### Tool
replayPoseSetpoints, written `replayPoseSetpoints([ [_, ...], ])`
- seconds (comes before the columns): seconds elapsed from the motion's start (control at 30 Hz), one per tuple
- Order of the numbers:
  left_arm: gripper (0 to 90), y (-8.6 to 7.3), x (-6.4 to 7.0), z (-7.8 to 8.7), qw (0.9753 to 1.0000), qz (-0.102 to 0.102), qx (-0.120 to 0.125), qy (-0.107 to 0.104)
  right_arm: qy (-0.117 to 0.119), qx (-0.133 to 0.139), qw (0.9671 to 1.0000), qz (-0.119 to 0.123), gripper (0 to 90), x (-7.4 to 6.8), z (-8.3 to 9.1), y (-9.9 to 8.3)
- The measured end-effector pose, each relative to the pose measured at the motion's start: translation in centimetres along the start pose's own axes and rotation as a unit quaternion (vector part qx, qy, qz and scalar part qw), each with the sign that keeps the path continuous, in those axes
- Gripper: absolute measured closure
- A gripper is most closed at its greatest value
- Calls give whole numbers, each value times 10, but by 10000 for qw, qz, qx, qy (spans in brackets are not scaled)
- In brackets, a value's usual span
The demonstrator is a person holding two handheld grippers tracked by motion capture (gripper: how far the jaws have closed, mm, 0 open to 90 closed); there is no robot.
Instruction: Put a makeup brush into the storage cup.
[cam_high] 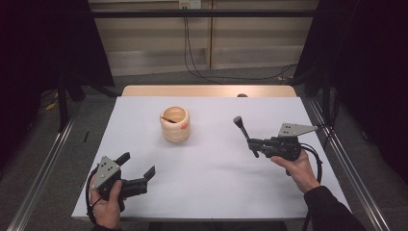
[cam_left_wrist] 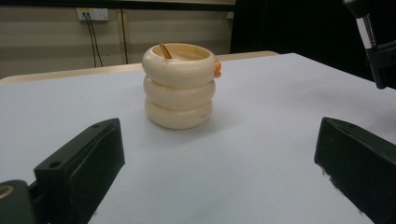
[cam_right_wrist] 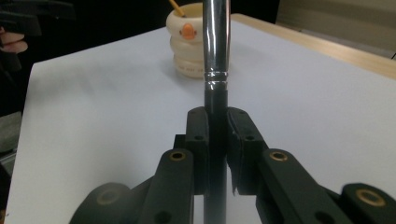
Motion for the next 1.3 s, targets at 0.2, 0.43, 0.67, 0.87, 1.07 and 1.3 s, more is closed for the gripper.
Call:
replayPoseSetpoints([
  [0.2,15,0,1,2,10000,26,69,-57,-38,447,9990,-33,793,0,7,3],
  [0.43,16,1,3,3,10000,36,77,-36,47,519,9986,52,793,-3,6,4],
  [0.67,16,3,8,3,9999,57,127,-80,151,683,9975,-4,793,-5,10,6],
  [0.87,16,7,15,0,9997,-18,95,-212,281,750,9968,-6,793,-8,10,9],
  [1.07,11,13,22,-5,9996,-88,82,-260,392,785,9961,19,793,-13,7,12],
  [1.3,19,21,31,-10,9988,-161,89,-446,474,839,9953,39,793,-18,5,15],
])
Point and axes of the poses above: each handheld gripper's, and its own axes: z roughly backward along the jaws, y roughly out of its top, x roughly to its right, the point moved 2 cm from there along -z, roughly forward along the jaws, and after that the axes turned 8 degrees about -x, right-handed, at the moved point
